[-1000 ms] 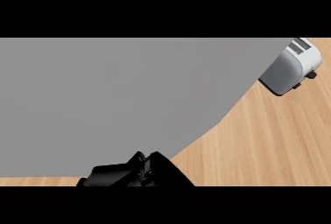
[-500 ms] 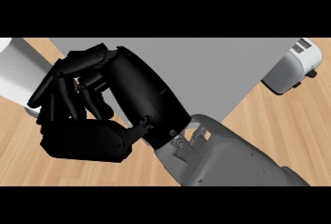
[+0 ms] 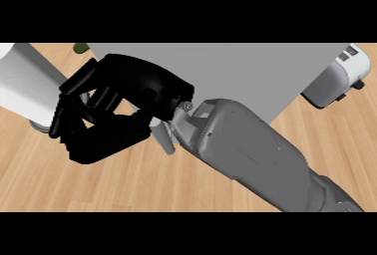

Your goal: Pick up the wine, place it into the cabinet and close the cabinet

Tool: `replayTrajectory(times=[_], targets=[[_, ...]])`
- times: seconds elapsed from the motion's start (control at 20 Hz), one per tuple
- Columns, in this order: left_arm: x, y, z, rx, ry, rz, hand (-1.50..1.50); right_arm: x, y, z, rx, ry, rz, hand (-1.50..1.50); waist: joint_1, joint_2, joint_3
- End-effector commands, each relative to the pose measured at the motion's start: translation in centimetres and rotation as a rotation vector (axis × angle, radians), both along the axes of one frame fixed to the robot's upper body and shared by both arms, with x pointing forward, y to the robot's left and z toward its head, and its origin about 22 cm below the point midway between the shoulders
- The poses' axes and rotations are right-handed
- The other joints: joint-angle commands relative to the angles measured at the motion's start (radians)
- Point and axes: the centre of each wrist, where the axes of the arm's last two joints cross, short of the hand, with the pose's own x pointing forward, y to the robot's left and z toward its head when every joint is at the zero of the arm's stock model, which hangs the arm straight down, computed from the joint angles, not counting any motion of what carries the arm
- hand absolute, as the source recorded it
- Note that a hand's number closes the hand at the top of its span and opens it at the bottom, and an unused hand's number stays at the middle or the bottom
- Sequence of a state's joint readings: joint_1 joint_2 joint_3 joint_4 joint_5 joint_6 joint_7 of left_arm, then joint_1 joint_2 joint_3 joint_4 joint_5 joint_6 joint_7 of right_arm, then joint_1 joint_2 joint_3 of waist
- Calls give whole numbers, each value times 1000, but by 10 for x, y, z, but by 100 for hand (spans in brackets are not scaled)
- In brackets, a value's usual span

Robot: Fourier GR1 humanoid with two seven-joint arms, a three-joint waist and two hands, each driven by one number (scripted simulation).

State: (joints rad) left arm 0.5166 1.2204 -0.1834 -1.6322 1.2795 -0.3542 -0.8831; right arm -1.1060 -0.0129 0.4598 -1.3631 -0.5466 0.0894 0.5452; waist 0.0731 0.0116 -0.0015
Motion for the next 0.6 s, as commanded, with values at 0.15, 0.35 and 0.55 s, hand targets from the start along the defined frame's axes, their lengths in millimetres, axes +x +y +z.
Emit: replayTrajectory(times=[0.15,0.35,0.55], targets=[[-1,1,3,-45,-43,-22,-150,28,10,-17,-173,139,236,150,-27,-7,1],[-8,12,7,-44,-59,-27,-150,60,2,-23,-126,214,223,150,-14,-8,1],[-7,12,-1,-43,-40,2,-150,78,-4,-29,-67,244,255,150,-30,-4,1]])
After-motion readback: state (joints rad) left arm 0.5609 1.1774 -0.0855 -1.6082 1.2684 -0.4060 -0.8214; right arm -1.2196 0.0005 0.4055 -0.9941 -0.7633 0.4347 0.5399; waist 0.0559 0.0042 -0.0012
